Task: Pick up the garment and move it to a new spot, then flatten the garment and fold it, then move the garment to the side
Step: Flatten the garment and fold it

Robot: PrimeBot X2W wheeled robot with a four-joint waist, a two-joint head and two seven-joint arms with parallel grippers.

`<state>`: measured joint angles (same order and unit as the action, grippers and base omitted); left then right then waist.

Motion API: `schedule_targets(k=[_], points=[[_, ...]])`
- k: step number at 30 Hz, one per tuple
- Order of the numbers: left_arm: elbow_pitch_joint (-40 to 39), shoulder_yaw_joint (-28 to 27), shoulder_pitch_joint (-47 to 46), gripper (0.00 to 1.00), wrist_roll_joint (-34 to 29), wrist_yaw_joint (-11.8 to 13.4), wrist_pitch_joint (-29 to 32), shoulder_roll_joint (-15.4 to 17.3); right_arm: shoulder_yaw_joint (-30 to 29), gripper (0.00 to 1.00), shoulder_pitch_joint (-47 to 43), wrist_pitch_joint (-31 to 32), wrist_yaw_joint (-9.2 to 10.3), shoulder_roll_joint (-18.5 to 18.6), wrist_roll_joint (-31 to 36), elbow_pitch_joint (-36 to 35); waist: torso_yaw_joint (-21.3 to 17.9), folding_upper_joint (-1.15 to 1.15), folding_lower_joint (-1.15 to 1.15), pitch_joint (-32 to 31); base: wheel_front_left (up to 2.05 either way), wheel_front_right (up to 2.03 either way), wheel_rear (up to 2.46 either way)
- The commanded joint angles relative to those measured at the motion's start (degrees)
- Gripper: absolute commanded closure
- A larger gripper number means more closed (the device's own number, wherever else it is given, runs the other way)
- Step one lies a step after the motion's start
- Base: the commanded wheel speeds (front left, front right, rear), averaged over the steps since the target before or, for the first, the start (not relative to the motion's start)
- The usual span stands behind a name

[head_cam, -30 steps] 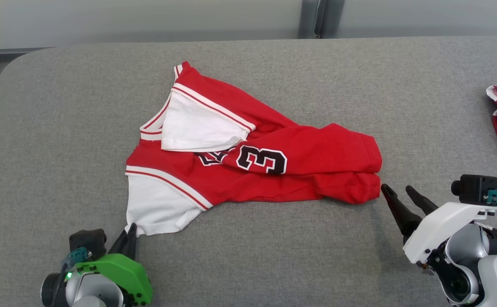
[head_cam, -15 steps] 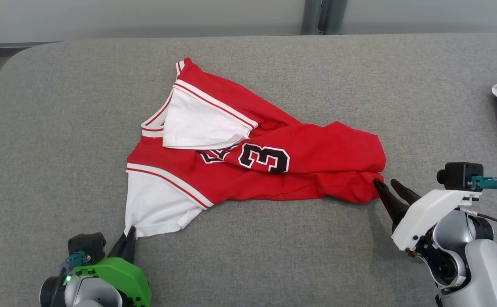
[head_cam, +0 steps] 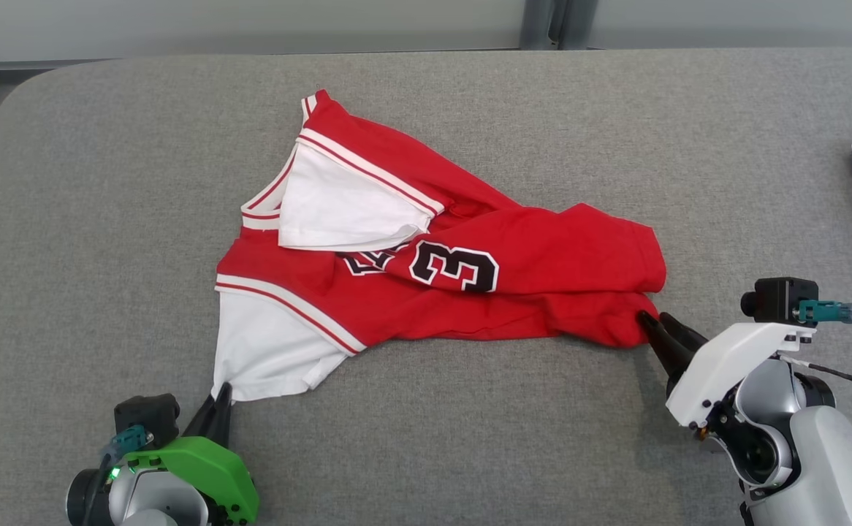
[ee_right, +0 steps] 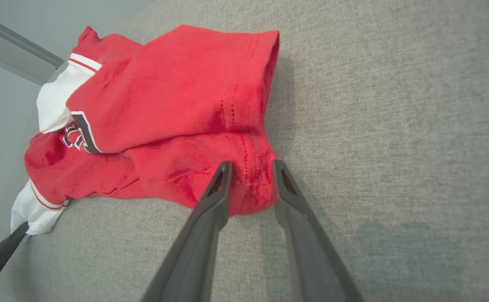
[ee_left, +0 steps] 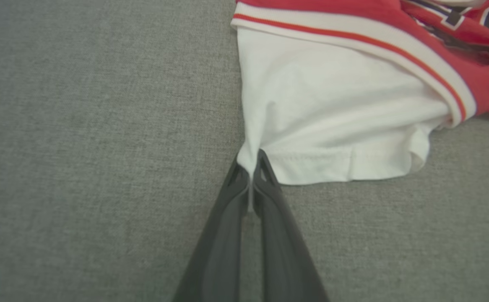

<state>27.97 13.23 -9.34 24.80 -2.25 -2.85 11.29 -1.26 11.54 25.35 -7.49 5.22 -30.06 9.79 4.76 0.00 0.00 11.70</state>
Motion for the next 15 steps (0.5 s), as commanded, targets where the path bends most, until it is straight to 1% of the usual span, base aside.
schedule_targets(k=[1,7,15], points=[[0.0,0.1,-0.5,1.0,0.2,0.3,-0.2,0.4,-0.1,0.53,0.4,0.1,0.01,0.0,-0.2,0.3,-0.2,0.0,0.0,0.1,0.0,0.0,0.0],[-0.1,0.5,-1.1,1.0,0.5,0.5,-0.3,0.4,-0.8,0.51,-0.5,0.4,0.01,-0.5,-0.9,0.0,-0.5,0.0,0.0,0.4,0.0,0.0,0.0],[-0.2,0.7,-1.2,1.0,0.8,0.7,-0.3,0.7,-1.6,0.52,-0.6,0.2,0.01,-1.0,-0.3,0.2,-0.4,0.0,0.0,0.5,0.0,0.0,0.0]])
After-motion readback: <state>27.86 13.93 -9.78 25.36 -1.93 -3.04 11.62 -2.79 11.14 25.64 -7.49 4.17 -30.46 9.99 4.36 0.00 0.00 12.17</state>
